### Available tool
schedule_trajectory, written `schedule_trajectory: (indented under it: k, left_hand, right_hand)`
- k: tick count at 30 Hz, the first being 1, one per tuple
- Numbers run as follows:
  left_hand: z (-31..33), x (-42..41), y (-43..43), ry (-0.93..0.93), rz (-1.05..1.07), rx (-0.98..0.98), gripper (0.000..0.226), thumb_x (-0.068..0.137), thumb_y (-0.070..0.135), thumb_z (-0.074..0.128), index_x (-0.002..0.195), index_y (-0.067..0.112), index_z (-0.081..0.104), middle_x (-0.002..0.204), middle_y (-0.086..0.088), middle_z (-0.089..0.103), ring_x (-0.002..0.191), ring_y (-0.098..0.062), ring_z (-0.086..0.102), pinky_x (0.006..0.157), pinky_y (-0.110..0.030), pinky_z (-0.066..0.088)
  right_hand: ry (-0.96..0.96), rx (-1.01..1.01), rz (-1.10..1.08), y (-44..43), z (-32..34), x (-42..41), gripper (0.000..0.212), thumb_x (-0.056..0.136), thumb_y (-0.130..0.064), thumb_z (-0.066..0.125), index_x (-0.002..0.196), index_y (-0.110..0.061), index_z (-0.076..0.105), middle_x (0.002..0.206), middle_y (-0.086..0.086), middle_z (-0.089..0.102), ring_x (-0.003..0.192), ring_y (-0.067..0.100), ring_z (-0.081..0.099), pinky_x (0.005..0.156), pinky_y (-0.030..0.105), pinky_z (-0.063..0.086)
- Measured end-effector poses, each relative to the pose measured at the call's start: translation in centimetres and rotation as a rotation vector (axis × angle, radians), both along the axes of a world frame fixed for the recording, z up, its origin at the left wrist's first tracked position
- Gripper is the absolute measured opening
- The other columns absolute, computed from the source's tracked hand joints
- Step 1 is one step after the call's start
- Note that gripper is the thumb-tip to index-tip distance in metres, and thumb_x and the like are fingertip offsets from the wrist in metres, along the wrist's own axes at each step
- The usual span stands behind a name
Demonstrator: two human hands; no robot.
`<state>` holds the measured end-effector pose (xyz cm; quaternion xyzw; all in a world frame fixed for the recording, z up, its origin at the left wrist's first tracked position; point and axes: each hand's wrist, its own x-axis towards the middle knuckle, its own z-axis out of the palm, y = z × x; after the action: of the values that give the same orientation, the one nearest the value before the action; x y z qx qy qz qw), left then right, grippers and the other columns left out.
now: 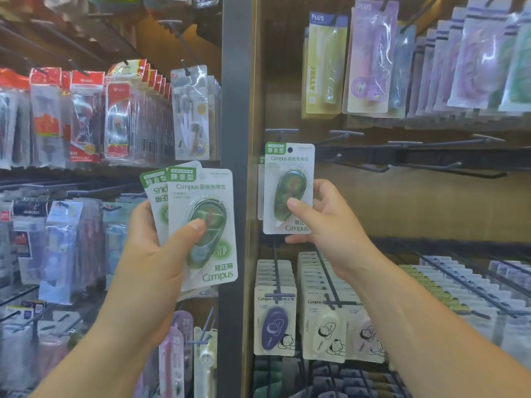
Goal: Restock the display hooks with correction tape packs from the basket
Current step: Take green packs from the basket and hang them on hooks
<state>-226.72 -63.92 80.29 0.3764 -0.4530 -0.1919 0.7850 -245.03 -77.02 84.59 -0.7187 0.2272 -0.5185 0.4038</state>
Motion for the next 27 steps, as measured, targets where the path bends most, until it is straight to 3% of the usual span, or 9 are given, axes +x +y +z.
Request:
schedule_trajectory:
  k: [3,8,12,17,20,27]
  left_hand:
    - [0.0,-0.2,0.0,-0.003,0.006,-0.005,0.030,0.101,0.014,0.060,0.123,0.035,0.060,0.114,0.009,0.079,0.103,-0.019,0.078,0.087,-0.050,0.058]
    - [-0.1,-0.5,0.2,0.006,-0.011,-0.008,0.030,0.102,0.015,0.058,0.125,0.034,0.060,0.114,0.008,0.080,0.099,-0.018,0.079,0.075,-0.044,0.064]
    - [-0.1,-0.5,0.2,0.004,-0.023,-0.022,0.031,0.102,0.014,0.058,0.125,0.034,0.060,0.114,0.008,0.080,0.100,-0.018,0.079,0.081,-0.046,0.059]
    - [0.0,-0.4,0.3,-0.003,-0.031,-0.044,0.045,0.076,0.032,0.067,0.121,0.033,0.061,0.113,0.007,0.080,0.098,-0.022,0.079,0.072,-0.046,0.062]
    - [0.0,-0.5,0.2,0.001,-0.029,-0.057,0.046,0.074,0.031,0.066,0.120,0.033,0.061,0.111,0.007,0.080,0.095,-0.022,0.080,0.063,-0.042,0.065]
    - [-0.2,-0.4,0.0,-0.004,-0.017,-0.056,0.045,0.074,0.032,0.067,0.119,0.035,0.063,0.113,0.006,0.080,0.099,-0.025,0.079,0.078,-0.048,0.059]
  right_hand:
    - [0.030,-0.050,-0.019,0.1,0.0,0.5,0.024,0.103,-0.023,0.061,0.124,-0.026,0.051,0.114,-0.005,0.074,0.095,0.011,0.075,0.068,0.034,0.063]
    - [0.068,-0.094,-0.078,0.8,-0.3,0.9,0.020,0.102,-0.023,0.060,0.120,-0.024,0.051,0.113,-0.007,0.071,0.088,0.005,0.074,0.062,0.028,0.062]
    - [0.022,-0.083,-0.098,1.0,-0.4,1.0,0.022,0.102,-0.023,0.061,0.122,-0.023,0.051,0.114,-0.006,0.070,0.087,0.007,0.074,0.060,0.026,0.060]
    - [0.006,-0.079,-0.128,0.9,-0.4,1.1,0.023,0.103,-0.024,0.060,0.124,-0.024,0.051,0.117,-0.006,0.069,0.092,0.008,0.073,0.061,0.025,0.060]
    - [-0.002,-0.082,-0.111,0.9,-0.6,1.2,0.022,0.103,-0.024,0.060,0.123,-0.024,0.051,0.116,-0.006,0.070,0.091,0.007,0.074,0.061,0.026,0.061]
    - [0.035,-0.039,-0.118,0.2,-0.6,1.6,0.025,0.103,-0.026,0.060,0.126,-0.022,0.050,0.119,-0.006,0.067,0.091,0.009,0.072,0.059,0.023,0.059]
